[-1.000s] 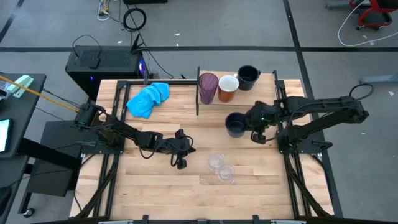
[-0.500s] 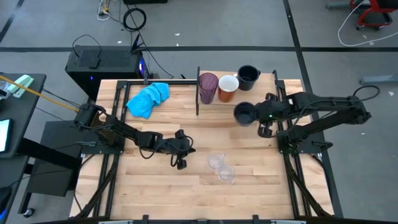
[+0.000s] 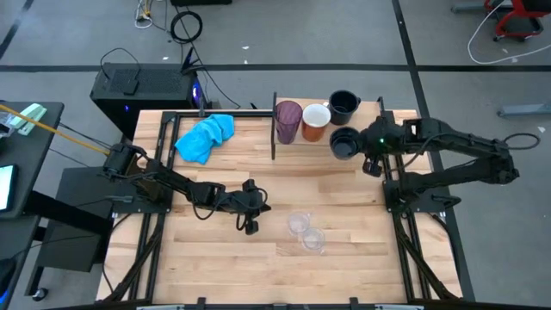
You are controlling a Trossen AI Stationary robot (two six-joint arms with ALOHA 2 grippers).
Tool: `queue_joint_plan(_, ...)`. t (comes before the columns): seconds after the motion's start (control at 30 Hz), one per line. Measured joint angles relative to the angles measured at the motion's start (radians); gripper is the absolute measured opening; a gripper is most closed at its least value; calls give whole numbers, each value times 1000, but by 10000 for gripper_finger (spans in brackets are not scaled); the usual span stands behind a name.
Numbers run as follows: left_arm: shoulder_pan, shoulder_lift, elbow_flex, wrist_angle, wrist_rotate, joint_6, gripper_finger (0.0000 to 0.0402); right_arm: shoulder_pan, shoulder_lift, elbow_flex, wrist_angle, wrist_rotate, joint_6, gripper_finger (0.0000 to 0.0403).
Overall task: Stack small to large cups/mugs on shelf
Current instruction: Put the black mug on the shelf aligned with the other black mug
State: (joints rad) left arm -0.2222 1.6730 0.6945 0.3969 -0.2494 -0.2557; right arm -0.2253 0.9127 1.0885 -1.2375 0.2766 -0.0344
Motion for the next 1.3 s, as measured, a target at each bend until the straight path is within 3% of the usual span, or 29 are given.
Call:
queue_joint_plan(0.27,-2,0,0,4,0,3,26,-201,2,0,91,-158,-123,60)
queue_joint_plan(0.63,-6,0,0,4,0,4,18,-372,11,0,116,-262,-177,60)
queue_joint_plan(1.3,-6,0,0,12,1,5,19,-410,13,-69,186,-278,-178,62)
